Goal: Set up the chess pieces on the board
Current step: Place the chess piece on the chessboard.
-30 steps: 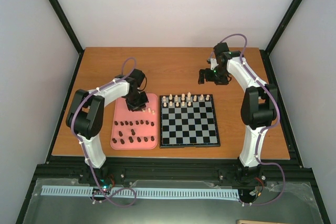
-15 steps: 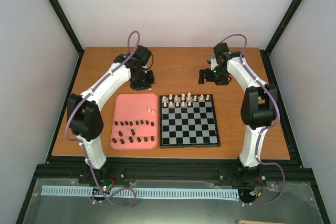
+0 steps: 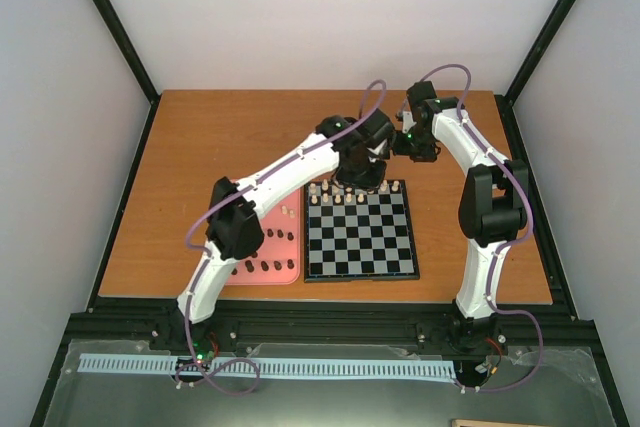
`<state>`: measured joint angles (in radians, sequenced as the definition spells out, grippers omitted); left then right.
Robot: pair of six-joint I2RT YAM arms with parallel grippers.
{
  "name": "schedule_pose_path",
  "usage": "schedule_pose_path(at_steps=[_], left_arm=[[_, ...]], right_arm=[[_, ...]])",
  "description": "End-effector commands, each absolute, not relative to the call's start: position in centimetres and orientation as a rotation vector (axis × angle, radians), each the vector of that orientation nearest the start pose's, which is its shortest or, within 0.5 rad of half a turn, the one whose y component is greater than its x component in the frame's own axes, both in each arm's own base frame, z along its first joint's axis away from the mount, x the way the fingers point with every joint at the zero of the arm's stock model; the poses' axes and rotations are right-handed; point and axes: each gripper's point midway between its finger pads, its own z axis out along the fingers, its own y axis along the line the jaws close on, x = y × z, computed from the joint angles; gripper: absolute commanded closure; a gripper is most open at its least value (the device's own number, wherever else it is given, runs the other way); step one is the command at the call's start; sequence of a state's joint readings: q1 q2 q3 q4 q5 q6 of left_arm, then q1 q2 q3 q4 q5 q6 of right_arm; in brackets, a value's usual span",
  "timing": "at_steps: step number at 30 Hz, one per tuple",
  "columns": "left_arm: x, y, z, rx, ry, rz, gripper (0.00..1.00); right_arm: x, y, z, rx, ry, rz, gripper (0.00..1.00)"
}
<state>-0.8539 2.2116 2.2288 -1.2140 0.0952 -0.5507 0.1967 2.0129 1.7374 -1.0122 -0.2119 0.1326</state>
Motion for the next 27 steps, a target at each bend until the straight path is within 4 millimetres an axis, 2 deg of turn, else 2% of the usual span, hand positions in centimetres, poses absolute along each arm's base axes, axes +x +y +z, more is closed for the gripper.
schedule_pose_path(at_steps=[1,7,17,22,27], left_arm=[[32.8,-41.0,15.7,0.554,2.81,-0.421,0.99],[33.6,-42.7,12.1,0.587,2.812,-0.394,0.99],[34.8,-43.9,8.6,0.639,2.807,-0.361,0.99],[34.9,-43.8,8.2,0.647,2.806,-0.345,0.99],[34.9,-43.5,8.4,0.656,2.804,-0.328,0.99]], right_arm=[[44.8,12.2,12.4,-0.113,2.824,0.347,0.0],[44.9,12.0,12.0,-0.112,2.833,0.34,0.0],[44.8,11.7,11.3,-0.11,2.851,0.332,0.0],[45.2,10.4,11.4,-0.059,2.831,0.278,0.0],[46.2,8.1,11.8,0.061,2.807,0.242,0.0]])
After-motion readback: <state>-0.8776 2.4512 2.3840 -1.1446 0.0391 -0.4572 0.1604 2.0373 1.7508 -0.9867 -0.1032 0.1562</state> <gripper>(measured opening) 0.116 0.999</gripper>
